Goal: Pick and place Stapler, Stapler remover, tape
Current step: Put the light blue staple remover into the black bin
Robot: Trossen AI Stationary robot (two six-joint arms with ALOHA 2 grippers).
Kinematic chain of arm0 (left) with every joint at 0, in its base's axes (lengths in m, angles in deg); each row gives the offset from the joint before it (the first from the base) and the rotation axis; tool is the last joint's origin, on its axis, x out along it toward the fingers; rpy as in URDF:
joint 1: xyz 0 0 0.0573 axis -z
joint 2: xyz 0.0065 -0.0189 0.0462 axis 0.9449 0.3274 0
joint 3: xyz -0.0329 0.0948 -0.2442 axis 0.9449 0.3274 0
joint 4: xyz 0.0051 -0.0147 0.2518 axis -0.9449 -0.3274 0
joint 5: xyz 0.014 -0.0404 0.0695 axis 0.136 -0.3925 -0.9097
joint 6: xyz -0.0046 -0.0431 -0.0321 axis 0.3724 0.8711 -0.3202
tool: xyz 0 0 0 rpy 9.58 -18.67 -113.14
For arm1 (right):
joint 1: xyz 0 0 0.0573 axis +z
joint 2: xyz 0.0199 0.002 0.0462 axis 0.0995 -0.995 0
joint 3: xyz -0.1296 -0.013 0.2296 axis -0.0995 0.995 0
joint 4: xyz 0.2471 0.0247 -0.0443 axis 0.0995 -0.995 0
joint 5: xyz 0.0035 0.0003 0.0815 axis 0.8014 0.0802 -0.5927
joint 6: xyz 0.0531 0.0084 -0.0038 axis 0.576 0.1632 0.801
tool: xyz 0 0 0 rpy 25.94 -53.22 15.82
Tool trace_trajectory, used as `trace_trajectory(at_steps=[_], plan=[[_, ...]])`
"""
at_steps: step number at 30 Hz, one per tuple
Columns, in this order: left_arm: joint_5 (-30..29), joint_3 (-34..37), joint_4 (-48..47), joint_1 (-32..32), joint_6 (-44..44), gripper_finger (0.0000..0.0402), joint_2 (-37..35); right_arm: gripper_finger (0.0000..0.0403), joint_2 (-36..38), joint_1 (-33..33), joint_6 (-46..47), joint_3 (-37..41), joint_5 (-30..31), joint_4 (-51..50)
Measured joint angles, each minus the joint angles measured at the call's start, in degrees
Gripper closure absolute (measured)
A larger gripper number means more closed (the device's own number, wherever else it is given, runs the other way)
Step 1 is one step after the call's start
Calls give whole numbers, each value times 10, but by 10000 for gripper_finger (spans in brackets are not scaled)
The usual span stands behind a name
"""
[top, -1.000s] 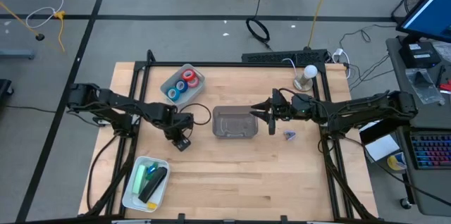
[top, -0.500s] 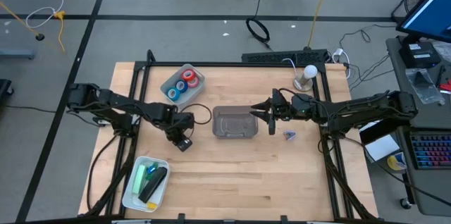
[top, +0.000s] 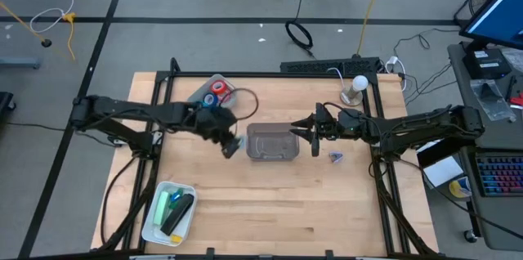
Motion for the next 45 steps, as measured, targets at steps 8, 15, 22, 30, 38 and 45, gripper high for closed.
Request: trace_trajectory(at_steps=[8,15,22,30,38,45], plan=[[-41,-103,15,-58,-165,372,94,297,0,0,-2,0,0,0],[-20,-173,29,-105,-230,372,222,298,0,0,-1,0,0,-2],[27,-198,15,-117,-177,372,306,298,0,0,0,0,-1,-20],[6,-198,-13,-84,-146,372,312,298,0,0,-5,0,-1,-22],[4,-198,-3,-85,-111,372,360,298,0,-2,-6,0,0,-23],[11,-198,11,-85,-103,333,361,296,0,-2,-6,0,0,-26]])
